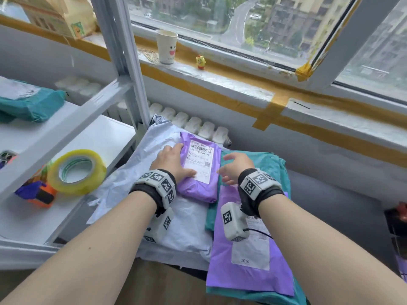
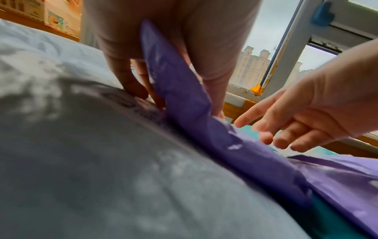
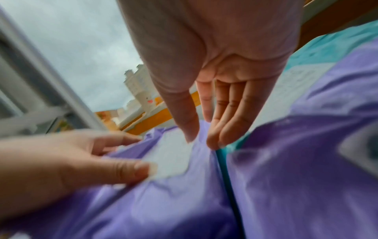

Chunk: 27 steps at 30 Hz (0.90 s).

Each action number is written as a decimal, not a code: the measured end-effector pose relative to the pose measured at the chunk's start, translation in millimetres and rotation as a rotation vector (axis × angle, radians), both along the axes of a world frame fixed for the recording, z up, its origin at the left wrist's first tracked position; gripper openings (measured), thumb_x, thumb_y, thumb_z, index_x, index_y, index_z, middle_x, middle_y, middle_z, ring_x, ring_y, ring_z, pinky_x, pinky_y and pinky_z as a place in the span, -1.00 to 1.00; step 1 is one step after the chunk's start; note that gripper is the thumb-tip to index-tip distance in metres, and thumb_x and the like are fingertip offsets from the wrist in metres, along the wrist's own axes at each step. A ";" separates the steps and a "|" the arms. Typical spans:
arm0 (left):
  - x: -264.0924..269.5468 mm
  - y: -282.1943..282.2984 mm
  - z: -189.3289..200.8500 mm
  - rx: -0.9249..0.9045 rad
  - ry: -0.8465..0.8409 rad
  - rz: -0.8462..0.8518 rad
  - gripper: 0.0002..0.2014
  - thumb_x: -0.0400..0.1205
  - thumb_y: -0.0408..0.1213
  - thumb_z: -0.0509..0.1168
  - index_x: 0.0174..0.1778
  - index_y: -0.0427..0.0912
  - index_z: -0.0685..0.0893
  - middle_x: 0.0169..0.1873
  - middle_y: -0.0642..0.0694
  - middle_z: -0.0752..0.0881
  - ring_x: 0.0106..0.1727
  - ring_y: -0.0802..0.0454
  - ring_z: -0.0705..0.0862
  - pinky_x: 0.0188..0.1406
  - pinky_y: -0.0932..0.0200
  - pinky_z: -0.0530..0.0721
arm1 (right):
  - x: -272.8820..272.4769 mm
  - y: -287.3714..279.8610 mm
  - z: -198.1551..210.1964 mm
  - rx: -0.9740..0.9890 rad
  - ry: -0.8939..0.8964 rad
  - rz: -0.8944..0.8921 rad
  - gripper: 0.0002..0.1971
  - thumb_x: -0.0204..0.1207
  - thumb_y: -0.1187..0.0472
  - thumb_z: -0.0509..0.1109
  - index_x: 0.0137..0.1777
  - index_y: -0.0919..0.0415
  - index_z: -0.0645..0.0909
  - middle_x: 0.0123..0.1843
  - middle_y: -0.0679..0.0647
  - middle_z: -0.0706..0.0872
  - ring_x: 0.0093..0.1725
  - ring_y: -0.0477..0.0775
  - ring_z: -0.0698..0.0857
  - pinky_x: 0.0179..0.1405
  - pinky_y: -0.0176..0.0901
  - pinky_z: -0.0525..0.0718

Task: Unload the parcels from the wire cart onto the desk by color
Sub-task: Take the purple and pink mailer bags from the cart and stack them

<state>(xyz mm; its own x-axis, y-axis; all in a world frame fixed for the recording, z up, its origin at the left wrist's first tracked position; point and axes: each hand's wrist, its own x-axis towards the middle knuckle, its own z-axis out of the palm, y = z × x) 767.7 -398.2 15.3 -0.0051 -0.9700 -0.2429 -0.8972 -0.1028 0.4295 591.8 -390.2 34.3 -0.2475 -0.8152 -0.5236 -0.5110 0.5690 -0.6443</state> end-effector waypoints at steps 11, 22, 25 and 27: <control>-17.4 10.8 22.3 -0.124 0.066 -0.039 -0.27 0.41 0.05 0.48 0.49 0.06 0.38 0.43 -0.09 0.39 0.47 -0.10 0.34 0.42 -0.01 0.37 | -41.2 26.2 8.2 0.211 0.480 0.258 -0.65 0.17 0.18 0.67 -0.02 0.12 0.77 -0.03 0.06 0.81 -0.03 0.10 0.78 0.08 -0.09 0.74; -27.2 -0.4 6.3 0.112 -0.068 -0.052 -0.07 0.30 -0.09 0.58 0.57 0.01 0.27 0.63 -0.17 0.02 0.63 -0.13 0.12 0.61 -0.02 0.19 | -50.5 -20.5 25.4 -0.230 0.517 0.082 -0.75 0.48 0.36 0.25 0.08 0.15 0.66 0.12 0.18 0.73 0.14 0.25 0.68 0.10 -0.11 0.62; -28.6 -4.3 6.3 0.131 -0.042 -0.050 -0.09 0.30 -0.13 0.59 0.56 0.00 0.31 0.63 -0.13 0.05 0.62 -0.10 0.17 0.60 0.03 0.21 | -49.5 -26.2 22.5 -0.246 0.468 0.190 -0.56 0.48 0.36 0.30 0.35 0.07 0.52 0.32 0.15 0.61 0.31 0.19 0.59 0.23 -0.10 0.54; -28.9 -6.1 6.1 0.144 -0.033 -0.044 -0.07 0.30 -0.13 0.60 0.57 0.00 0.30 0.64 -0.10 0.05 0.62 -0.07 0.18 0.59 0.06 0.22 | -44.1 -20.9 11.3 -0.158 0.468 0.359 -0.44 0.41 0.27 0.44 0.44 0.02 0.47 0.39 0.14 0.54 0.34 0.18 0.56 0.27 -0.08 0.54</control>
